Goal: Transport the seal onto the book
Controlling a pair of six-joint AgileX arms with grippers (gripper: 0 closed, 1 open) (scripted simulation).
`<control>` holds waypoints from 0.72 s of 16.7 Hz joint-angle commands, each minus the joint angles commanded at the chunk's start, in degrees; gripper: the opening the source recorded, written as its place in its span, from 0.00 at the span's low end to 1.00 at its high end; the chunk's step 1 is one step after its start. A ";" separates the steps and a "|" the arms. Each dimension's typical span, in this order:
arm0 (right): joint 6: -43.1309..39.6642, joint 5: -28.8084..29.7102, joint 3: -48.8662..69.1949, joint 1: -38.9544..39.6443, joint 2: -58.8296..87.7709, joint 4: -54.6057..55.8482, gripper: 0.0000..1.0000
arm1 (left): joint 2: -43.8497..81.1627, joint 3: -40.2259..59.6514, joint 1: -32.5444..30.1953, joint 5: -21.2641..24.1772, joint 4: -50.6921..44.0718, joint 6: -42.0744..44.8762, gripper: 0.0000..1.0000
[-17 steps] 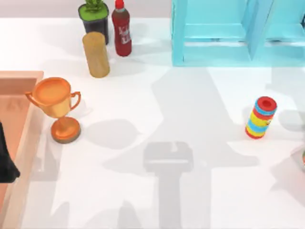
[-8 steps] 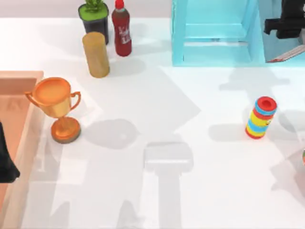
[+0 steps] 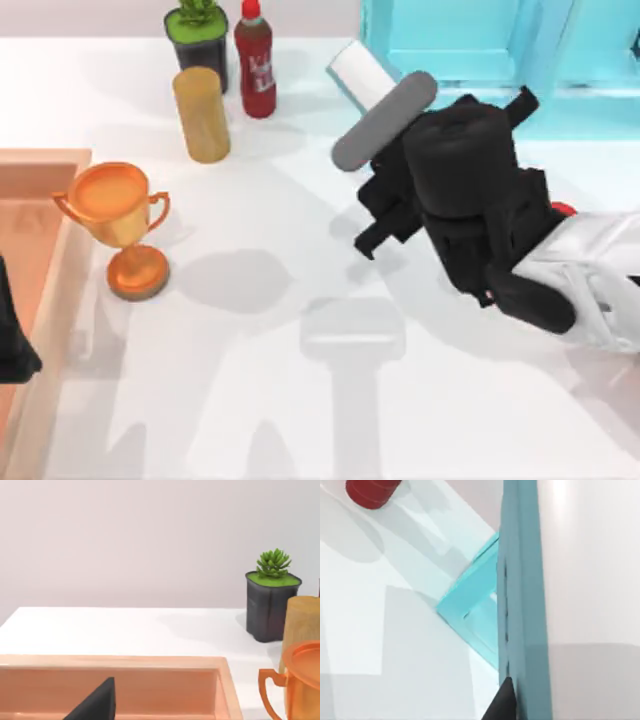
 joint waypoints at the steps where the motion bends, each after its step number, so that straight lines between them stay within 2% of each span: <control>1: -3.69 3.13 -0.12 3.09 2.09 0.58 0.00 | 0.00 0.00 0.00 0.00 0.00 0.00 1.00; 7: -23.08 17.66 -0.64 17.87 10.53 4.37 0.00 | 0.00 0.00 0.00 0.00 0.00 0.00 1.00; 12: -33.91 23.15 -0.51 23.89 12.10 7.33 0.00 | 0.00 0.00 0.00 0.00 0.00 0.00 1.00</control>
